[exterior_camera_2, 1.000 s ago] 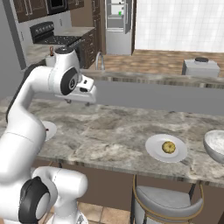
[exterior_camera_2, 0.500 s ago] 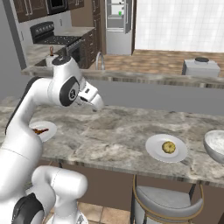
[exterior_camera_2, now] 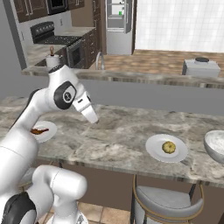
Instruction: Pick the chicken drumstick and squash from their plates and place them in the bowl. Then put the bowl in the fridge.
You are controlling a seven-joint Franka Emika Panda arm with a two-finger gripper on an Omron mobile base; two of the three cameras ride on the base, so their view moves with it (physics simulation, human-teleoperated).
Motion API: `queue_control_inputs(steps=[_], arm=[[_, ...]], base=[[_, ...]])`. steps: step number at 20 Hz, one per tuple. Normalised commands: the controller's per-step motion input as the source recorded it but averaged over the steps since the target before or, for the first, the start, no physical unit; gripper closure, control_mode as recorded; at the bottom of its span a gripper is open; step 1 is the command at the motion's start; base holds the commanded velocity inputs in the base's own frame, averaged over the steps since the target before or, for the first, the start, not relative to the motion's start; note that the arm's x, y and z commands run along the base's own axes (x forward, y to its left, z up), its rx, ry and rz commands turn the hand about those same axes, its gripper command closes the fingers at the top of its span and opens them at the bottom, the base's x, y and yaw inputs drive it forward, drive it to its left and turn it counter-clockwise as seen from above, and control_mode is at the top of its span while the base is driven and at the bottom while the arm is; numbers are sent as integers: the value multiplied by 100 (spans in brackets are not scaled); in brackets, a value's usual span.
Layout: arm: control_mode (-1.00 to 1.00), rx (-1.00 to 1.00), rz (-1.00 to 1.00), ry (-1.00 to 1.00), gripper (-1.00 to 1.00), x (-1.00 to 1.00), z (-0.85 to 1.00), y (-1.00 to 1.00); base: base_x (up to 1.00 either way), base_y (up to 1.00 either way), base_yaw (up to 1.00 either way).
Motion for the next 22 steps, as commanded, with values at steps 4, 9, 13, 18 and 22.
queue_control_inputs(steps=[4,9,13,18,22], arm=[[-100,14,-20,20,-100,0,0,-52],[-100,21,-8,22,-100,0,0,-55],[-100,22,-2,14,-100,-4,-1,-55],[-100,18,0,-1,-100,-10,-16,-54],[-100,13,0,-3,-100,-4,-21,-50]], base=[[0,0,0],[0,0,0],[0,0,0],[0,0,0],[0,0,0]])
